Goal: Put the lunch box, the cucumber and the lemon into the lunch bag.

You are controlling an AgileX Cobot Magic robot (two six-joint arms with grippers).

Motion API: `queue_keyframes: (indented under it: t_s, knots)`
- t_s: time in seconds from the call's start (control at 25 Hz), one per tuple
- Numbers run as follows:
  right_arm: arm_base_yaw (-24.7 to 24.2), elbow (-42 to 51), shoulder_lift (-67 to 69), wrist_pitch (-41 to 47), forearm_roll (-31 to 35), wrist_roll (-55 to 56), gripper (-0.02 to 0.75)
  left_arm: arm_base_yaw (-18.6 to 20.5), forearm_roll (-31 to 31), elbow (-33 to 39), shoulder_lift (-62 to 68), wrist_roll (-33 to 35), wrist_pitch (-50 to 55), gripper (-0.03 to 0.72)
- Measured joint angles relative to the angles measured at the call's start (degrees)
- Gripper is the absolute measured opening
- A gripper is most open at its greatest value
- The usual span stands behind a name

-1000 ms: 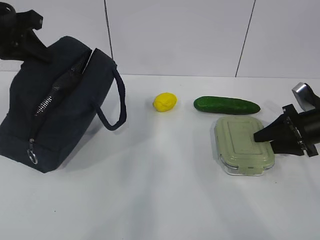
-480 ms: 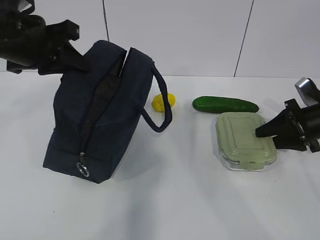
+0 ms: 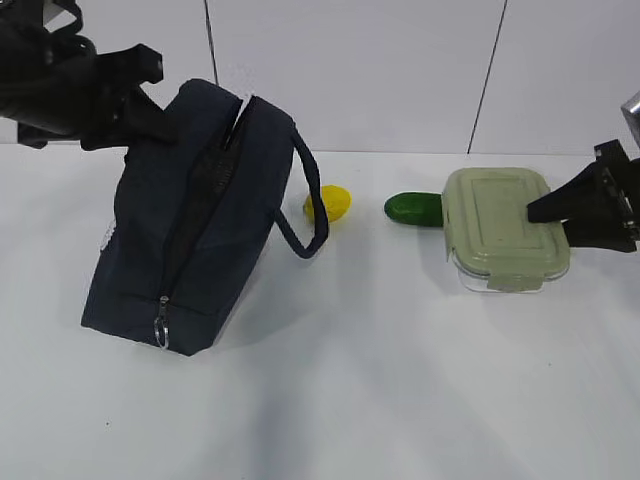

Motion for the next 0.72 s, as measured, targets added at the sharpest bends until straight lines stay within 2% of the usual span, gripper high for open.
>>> queue_keyframes:
  t_s: [0.2,0.36,0.52,0.72]
  knots:
    - [0.00,0.00,-2.31,0.48,1.69,0.70,0.356,-0.24,-0.14,0.10,0.88,0.00,0.11,0.011]
    - [0.60,0.10,-3.34,0.47,3.61,1.22,0.356,-2.29,-0.14,0.10,1.81,0.00,-0.12,0.011]
    - [4.02,0.10,-4.26,0.61,5.46,1.31,0.356,-3.96,-0.18,0.10,3.09,0.00,-1.58,0.011]
    - [6.68,0.21,-5.07,0.81,7.73,2.30,0.356,-4.22,-0.15,0.10,3.09,0.00,-2.48,0.011]
